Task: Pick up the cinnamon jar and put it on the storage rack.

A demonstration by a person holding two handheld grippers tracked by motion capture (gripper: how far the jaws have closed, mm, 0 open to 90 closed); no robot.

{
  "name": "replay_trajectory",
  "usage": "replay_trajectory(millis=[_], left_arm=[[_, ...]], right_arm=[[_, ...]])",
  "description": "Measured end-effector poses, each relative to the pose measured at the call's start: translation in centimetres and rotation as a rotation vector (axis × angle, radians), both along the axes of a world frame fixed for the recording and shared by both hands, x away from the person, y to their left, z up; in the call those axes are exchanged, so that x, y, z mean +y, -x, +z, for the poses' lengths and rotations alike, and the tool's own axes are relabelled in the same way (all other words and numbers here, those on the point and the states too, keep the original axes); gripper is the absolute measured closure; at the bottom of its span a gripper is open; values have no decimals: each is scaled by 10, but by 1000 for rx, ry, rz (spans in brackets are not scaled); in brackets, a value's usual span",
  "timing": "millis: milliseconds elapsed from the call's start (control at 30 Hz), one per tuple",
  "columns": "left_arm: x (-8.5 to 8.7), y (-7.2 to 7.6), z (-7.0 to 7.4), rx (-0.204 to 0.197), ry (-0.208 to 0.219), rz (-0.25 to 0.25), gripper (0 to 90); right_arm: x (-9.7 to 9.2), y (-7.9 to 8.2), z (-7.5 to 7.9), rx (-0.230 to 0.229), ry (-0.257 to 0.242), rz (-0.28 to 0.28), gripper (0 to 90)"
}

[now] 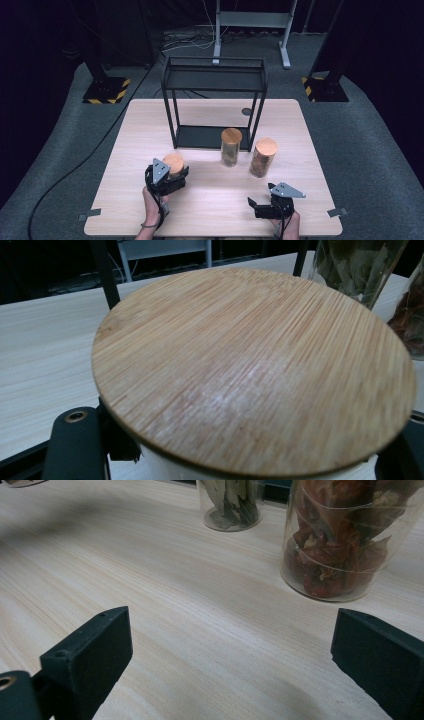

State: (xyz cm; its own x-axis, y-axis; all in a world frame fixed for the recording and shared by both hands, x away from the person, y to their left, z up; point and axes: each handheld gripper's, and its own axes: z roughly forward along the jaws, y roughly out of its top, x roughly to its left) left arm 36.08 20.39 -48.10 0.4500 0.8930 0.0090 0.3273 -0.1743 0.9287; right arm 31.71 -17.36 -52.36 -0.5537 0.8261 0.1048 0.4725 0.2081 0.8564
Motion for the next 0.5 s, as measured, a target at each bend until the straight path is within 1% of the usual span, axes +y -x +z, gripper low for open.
replay_trajectory(millis=[233,333,500], left_arm=[[-3,-6,2,0,1,-7,252],[-4,-8,3,0,-6,-9,252],[-4,-13,4,4,0,-7,252]], right_arm=[[0,0,0,-4,0,-3,25],[0,0,0,-6,5,-4,25],[1,0,0,-5,7,-5,26]])
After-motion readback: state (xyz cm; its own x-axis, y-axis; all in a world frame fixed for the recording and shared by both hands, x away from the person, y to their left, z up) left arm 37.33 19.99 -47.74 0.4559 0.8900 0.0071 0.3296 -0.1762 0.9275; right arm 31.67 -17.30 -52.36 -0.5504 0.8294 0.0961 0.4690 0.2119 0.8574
